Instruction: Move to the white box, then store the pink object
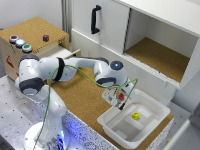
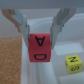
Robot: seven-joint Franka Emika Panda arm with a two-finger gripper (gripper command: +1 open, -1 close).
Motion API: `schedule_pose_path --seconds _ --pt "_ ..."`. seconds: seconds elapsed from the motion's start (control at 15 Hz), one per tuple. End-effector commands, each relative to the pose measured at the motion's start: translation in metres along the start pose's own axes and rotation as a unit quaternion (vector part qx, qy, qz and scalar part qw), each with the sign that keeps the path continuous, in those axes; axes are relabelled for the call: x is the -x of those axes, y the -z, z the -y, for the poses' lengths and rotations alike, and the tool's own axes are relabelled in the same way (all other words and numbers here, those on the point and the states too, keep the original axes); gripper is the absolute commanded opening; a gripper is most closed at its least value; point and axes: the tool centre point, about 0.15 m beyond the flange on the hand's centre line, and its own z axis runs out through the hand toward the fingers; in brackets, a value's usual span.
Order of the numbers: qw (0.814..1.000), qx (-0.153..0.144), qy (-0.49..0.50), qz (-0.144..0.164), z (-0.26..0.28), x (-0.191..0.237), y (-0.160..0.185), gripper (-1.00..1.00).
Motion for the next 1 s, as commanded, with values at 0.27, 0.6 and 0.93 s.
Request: schedule_pose_path --seconds 0.27,0.6,0.93 --pt "0.996 0.032 0.008 0.081 -0.050 -0.041 -0.089 -1.00" --pt "0.998 0.025 0.006 0.061 -0.048 -0.032 -0.079 1.00" --pt "0.998 0.009 0.018 0.064 -0.035 -0.019 -0.080 1.00"
